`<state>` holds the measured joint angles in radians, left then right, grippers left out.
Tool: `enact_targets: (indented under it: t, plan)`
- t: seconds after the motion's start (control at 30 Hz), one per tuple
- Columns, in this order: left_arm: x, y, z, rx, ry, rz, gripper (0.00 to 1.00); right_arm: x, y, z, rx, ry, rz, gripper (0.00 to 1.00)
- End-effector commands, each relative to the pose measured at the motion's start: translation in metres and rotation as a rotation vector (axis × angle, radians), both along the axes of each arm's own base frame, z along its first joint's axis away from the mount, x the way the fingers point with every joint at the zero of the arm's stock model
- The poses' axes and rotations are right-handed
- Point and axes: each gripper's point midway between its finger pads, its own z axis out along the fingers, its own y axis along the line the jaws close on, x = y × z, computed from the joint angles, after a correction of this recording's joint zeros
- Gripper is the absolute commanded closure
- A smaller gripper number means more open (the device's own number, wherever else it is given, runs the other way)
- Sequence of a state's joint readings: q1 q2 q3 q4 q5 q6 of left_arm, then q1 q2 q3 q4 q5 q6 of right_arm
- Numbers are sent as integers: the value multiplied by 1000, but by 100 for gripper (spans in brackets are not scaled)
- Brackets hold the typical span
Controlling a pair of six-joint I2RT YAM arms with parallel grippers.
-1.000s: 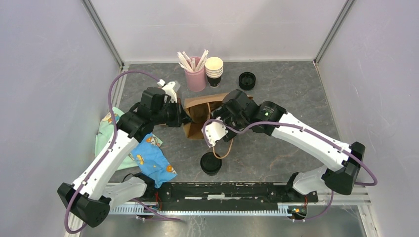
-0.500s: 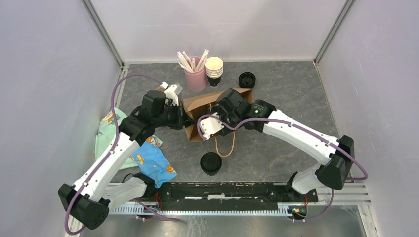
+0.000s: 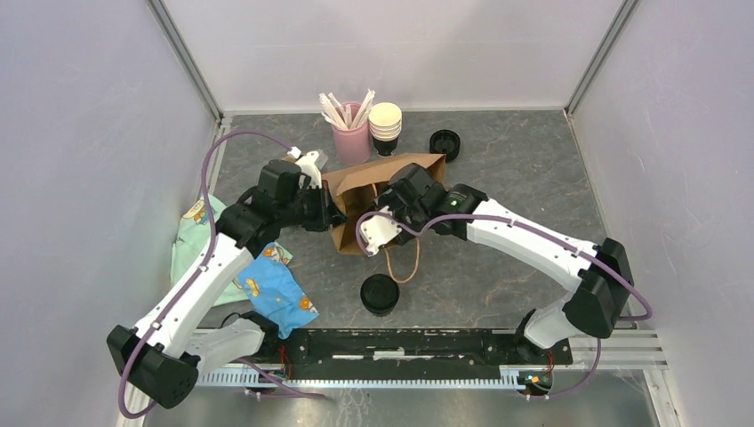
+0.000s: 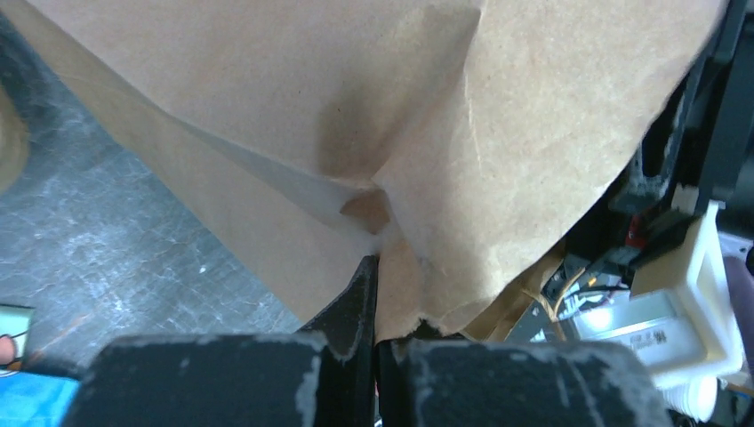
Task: Pack the takeout coffee
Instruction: Place the coffee cup on the cup tray.
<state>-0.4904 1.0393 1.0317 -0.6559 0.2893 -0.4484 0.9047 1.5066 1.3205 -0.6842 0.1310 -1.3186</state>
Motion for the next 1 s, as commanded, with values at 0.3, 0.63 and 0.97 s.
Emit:
enact_targets:
  t: [0.3, 0.63, 0.97]
  plan:
    - [21, 0, 40, 13, -71, 38, 98, -2, 41, 16, 228, -79, -123, 100]
    - [8, -1, 35, 16, -64, -22, 98, 14, 15, 13, 174, -61, -139, 100]
    - [4, 2, 27, 24, -49, -14, 98, 22, -23, -3, 109, -74, -228, 100]
